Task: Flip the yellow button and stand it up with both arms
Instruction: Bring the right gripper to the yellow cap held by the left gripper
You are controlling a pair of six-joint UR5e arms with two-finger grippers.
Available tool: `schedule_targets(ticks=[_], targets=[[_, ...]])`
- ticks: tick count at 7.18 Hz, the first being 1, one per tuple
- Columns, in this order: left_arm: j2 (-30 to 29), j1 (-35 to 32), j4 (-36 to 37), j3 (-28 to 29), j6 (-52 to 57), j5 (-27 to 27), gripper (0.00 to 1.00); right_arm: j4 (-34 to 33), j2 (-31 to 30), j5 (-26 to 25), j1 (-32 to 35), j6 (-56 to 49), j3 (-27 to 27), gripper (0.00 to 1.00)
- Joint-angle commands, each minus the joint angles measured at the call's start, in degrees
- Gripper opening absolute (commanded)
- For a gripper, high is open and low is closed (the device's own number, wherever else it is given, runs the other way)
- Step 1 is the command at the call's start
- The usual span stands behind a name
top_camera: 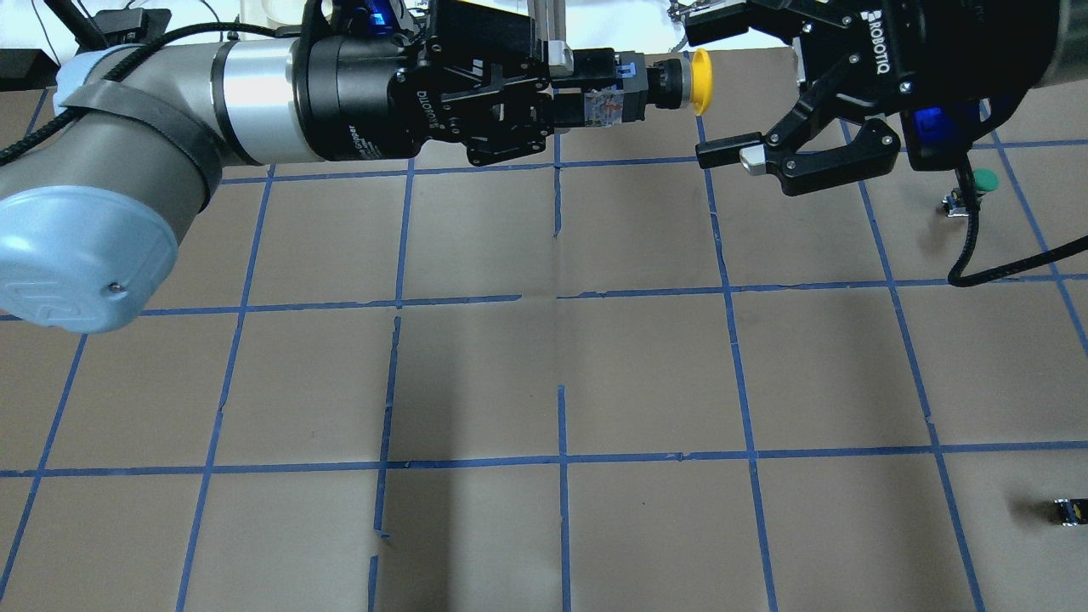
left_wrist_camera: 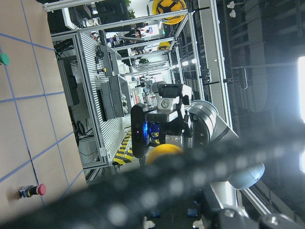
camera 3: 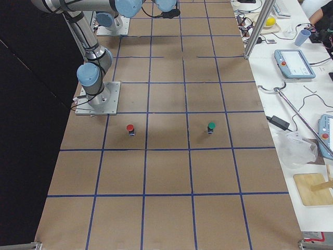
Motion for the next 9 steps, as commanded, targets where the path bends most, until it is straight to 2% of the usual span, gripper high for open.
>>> schedule_targets(ticks=[1,2,5,6,7,9], targets=[[0.04,0.00,0.09,-0.05,0.00,0.00,0.16,0.91,-0.87,0.08,0.03,0.13,-0.01,0.95],[0.04,0.00,0.09,0.04,0.00,0.00,0.16,1.00,-0.87,-0.01,0.03,0.13,-0.01,0.88],[-0.05,0.00,0.18,0.04,0.00,0.09,0.16,1.00,-0.69,0.08,-0.05,0.13,0.07,0.30],[0.04,0.00,0.09,-0.05,0.00,0.09,0.16,1.09,-0.78,0.08,-0.14,0.04,0.07,0.23],[0.04,0.00,0.09,0.04,-0.09,0.70,0.24,1.09,-0.70,0.08,-0.23,0.04,-0.01,0.20],[0.12,0.00,0.27,0.48,-6.12,1.05,0.99,1.00,-0.69,0.08,-0.23,0.13,-0.19,0.19]])
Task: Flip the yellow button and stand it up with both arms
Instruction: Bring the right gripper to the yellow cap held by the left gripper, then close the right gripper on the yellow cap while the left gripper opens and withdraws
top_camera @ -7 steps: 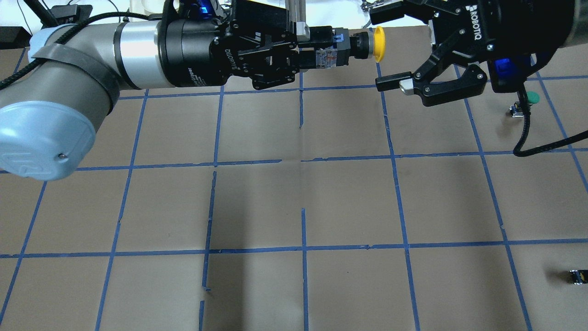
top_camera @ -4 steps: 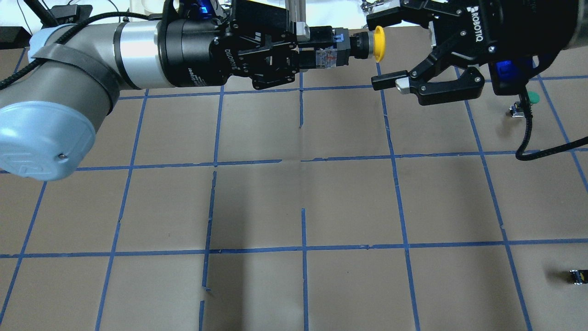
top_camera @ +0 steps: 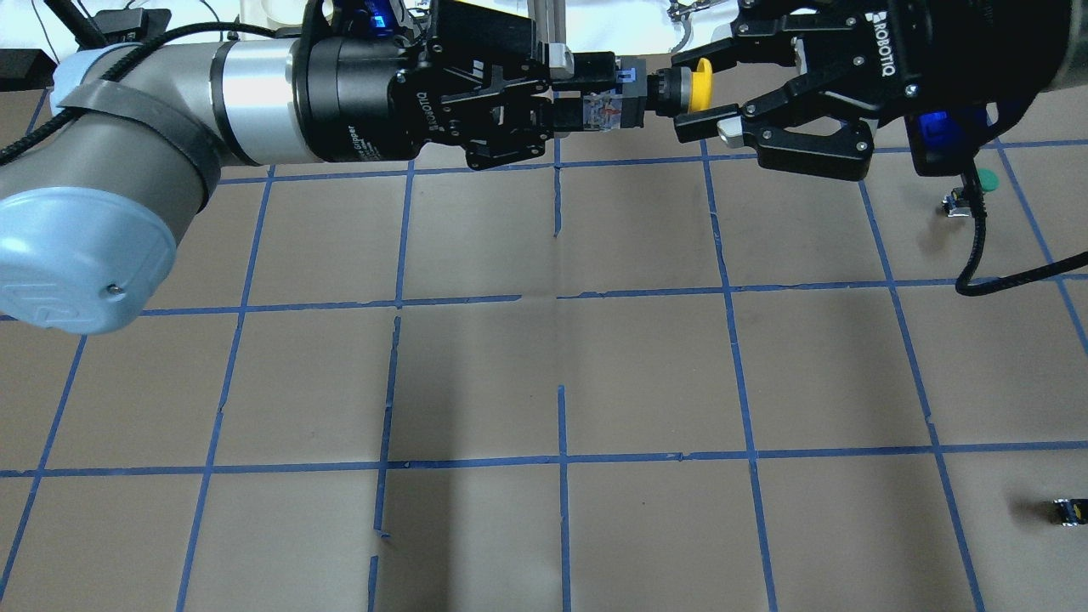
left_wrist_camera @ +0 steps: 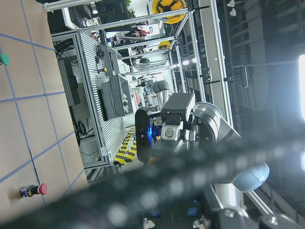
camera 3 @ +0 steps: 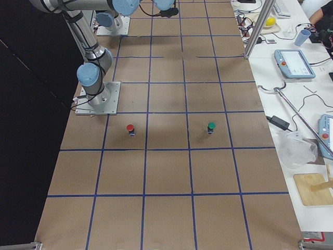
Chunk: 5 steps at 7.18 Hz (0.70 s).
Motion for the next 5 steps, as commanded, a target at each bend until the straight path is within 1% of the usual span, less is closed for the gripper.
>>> schedule_targets(ticks=[1,2,3,4,5], targets=[[0.08,-0.01,0.09,0.25,-3.31,0.21,1.00,-0.07,0.11,-0.01,-0.19,0.03,-0.22,0.16],[-0.27,-0.01,0.09,0.34,-3.40,0.21,1.00,-0.24,0.28,-0.09,-0.36,0.11,-0.39,0.16],[-0.36,0.08,0.01,0.69,-3.48,0.39,1.00,-2.07,0.46,-1.23,-0.71,0.03,-0.48,0.12],[-1.75,0.17,0.18,1.22,-4.70,5.17,1.00,-8.35,0.63,-8.46,-1.67,-0.15,-0.31,0.09],[-2.03,0.34,2.18,2.87,-9.24,12.62,1.00,-11.98,0.90,-12.80,-3.77,-1.02,-0.22,0.10]])
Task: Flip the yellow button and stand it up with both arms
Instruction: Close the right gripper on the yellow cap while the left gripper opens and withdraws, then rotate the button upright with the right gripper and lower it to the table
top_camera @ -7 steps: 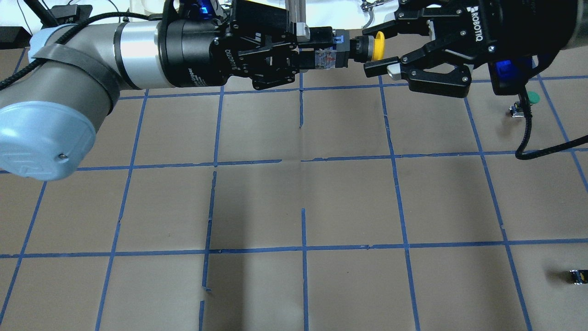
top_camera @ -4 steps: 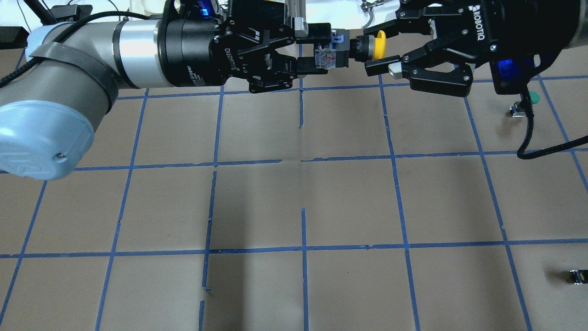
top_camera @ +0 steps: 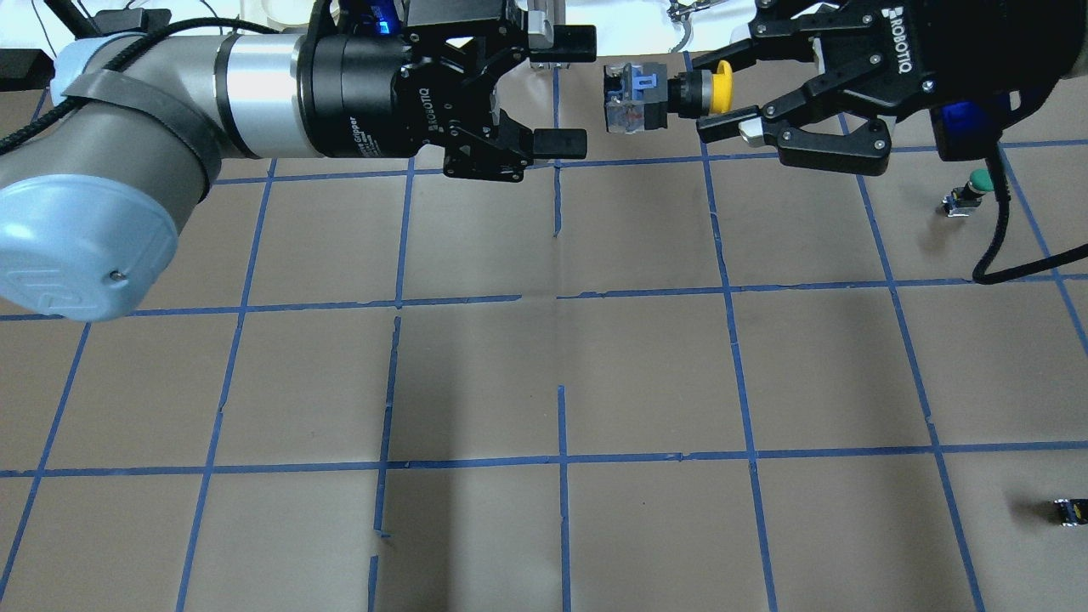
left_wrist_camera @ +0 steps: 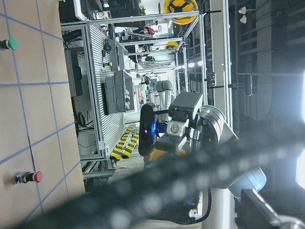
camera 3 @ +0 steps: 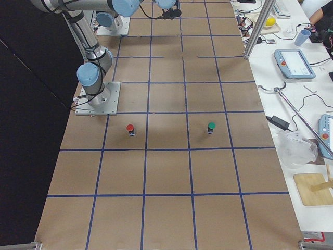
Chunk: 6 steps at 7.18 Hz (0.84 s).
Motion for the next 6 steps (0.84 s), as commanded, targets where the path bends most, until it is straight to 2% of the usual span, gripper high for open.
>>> schedule_targets(ticks=[1,2,4,5,6], targets=[[-0.63,0.77,4.24,3.52,-10.39,11.67,0.99,-8.64,0.45,-8.68,-3.56,-4.28,0.44,0.09],[-1.32,0.78,9.66,5.28,-15.33,21.29,0.99,-9.81,1.15,-15.93,-3.57,-11.63,0.53,0.09],[-3.69,0.69,20.65,6.35,-20.36,43.07,0.99,-10.08,2.38,-30.78,-3.57,-32.87,0.53,0.10],[-6.40,0.69,21.75,6.88,-20.04,55.54,0.98,-10.17,2.82,-39.73,-3.57,-47.24,0.53,0.10],[-8.60,0.52,22.63,7.75,-18.55,67.50,0.98,-12.17,4.65,-45.22,-3.57,-54.78,0.62,0.10]])
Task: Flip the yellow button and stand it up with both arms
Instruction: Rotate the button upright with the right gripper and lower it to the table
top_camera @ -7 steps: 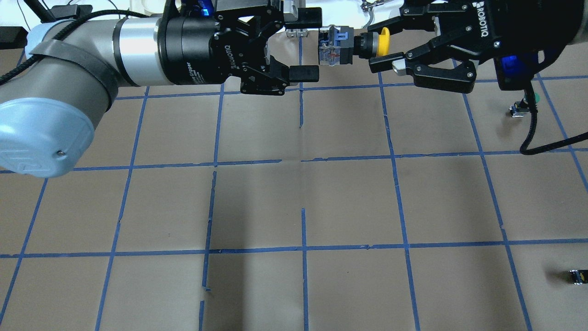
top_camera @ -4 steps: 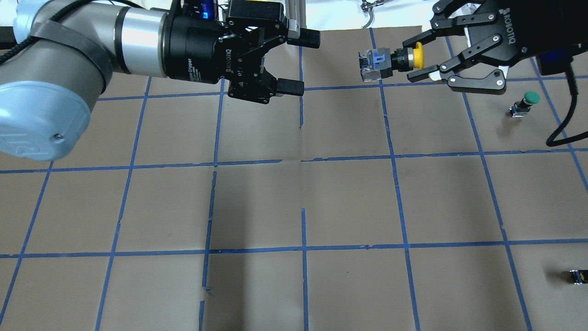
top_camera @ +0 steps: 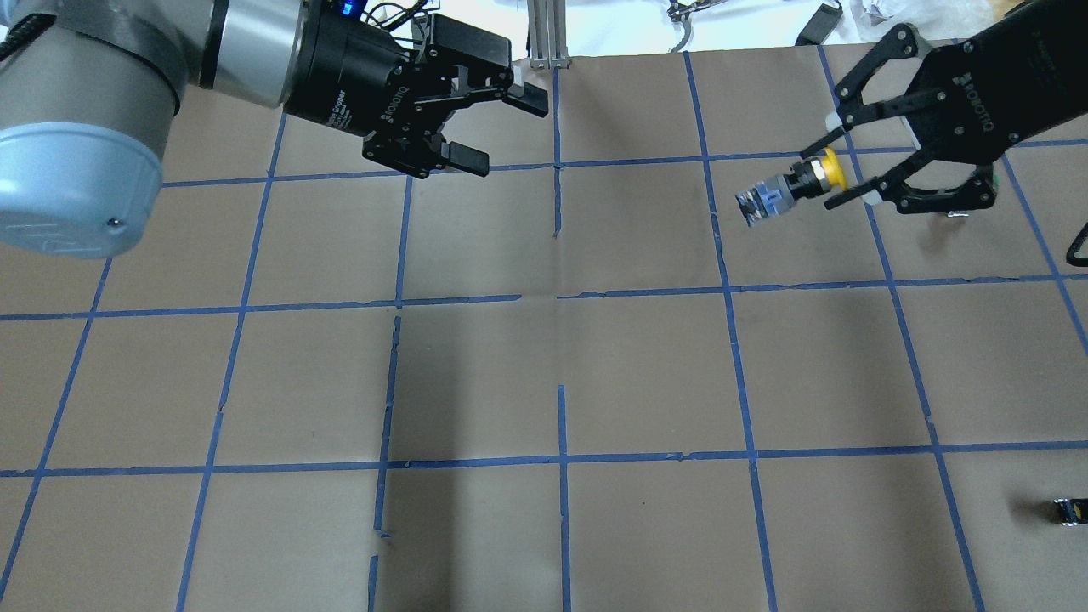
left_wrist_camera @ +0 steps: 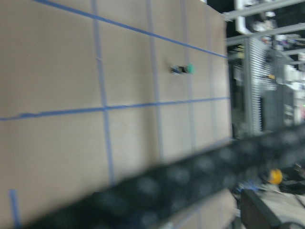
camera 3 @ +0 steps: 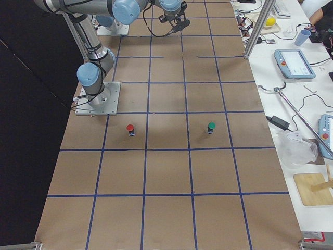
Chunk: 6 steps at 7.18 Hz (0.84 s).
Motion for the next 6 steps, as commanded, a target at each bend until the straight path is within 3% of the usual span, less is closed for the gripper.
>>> schedule_targets(ticks=[1,2,3,4,6], targets=[[-3.19,-0.74,1.60,0.12,4.51,24.18,0.98,-5.13,2.96,-13.23,-0.01,-18.76,0.16,0.09],[-2.41,-0.74,0.90,-0.06,6.98,27.58,0.98,-9.52,4.02,-17.72,-0.27,-28.92,1.46,0.09],[-1.19,-0.48,-1.72,0.29,11.01,32.23,0.98,-16.35,4.29,-19.76,-1.41,-35.98,4.52,0.09],[-0.83,0.04,-8.01,2.38,11.13,33.49,0.98,-22.60,4.29,-19.96,-4.73,-47.54,8.73,0.09],[-0.82,0.49,-14.71,6.95,10.61,28.78,0.98,-32.28,4.38,-19.70,-11.41,-66.72,14.89,0.09]])
